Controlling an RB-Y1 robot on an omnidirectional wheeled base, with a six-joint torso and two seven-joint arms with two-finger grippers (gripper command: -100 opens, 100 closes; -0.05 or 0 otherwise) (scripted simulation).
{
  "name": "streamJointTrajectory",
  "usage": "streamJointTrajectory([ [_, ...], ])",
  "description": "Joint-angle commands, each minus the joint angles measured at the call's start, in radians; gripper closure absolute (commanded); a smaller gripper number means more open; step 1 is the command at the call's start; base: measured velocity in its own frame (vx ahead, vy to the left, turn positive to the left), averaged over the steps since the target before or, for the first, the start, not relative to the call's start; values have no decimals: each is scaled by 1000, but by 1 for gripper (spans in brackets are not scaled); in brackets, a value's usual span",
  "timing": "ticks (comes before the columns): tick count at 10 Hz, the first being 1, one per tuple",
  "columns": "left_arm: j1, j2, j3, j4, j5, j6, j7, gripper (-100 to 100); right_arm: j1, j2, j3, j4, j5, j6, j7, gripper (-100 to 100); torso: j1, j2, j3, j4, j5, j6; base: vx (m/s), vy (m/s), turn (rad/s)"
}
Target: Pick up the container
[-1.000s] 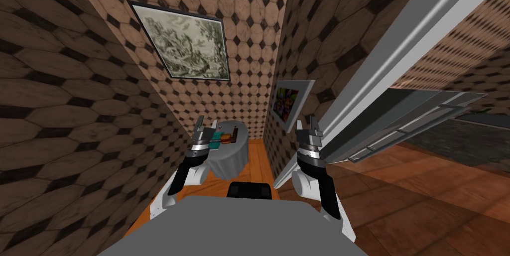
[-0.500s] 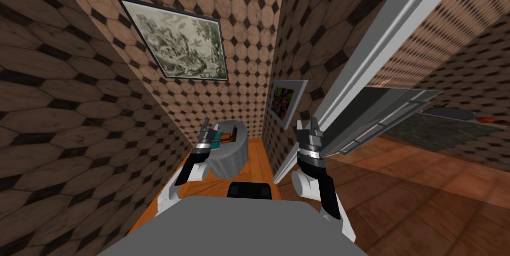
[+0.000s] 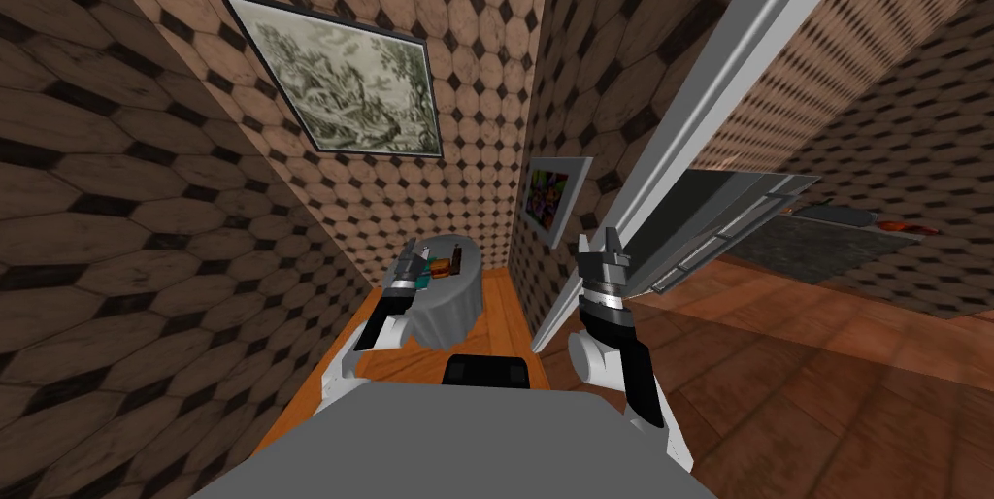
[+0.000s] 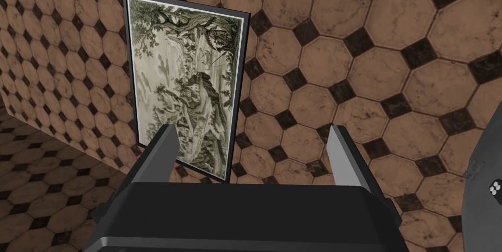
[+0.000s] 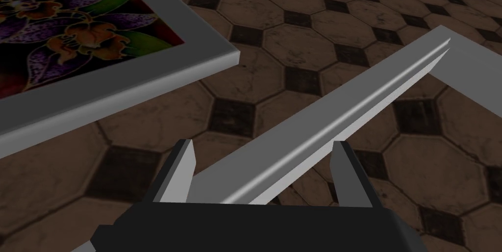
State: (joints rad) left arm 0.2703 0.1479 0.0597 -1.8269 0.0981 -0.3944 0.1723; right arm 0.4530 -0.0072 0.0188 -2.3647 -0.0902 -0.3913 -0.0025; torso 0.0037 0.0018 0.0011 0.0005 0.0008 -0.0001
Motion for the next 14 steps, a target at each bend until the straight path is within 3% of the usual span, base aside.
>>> streamJointTrajectory([
  [1, -26, 10, 12, 50, 2, 43, 8, -100, 0, 0, 0, 0, 0, 0, 0, 0, 0, 0, 0, 0, 0, 0, -45, 69, -102],
  [2, -26, 10, 12, 67, 2, 43, 8, -100, 0, 0, 0, 0, 0, 0, 0, 0, 1, 0, 0, 0, 0, 0, -31, 49, -26],
  [8, -115, 4, 8, 259, -3, 152, 9, -100, 0, 0, 0, 0, 0, 0, 0, 0, 0, -2, -1, 0, 0, 0, -18, 49, -46],
  [9, -115, 4, 8, 269, -3, 152, 9, -100, 0, 0, 0, 0, 0, 0, 0, 0, 0, -2, -1, 0, 0, 0, 0, 44, -17],
  [13, -189, -9, -18, 413, -5, 242, 4, -100, 0, 0, 0, 0, 0, 0, 0, 0, 2, -4, -2, -1, 0, 0, 13, 63, -12],
  [14, -189, -9, -18, 413, -5, 242, 4, -100, 0, 0, 0, 0, 0, 0, 0, 0, 2, -4, -2, -1, 0, -1, 20, 46, 3],
])
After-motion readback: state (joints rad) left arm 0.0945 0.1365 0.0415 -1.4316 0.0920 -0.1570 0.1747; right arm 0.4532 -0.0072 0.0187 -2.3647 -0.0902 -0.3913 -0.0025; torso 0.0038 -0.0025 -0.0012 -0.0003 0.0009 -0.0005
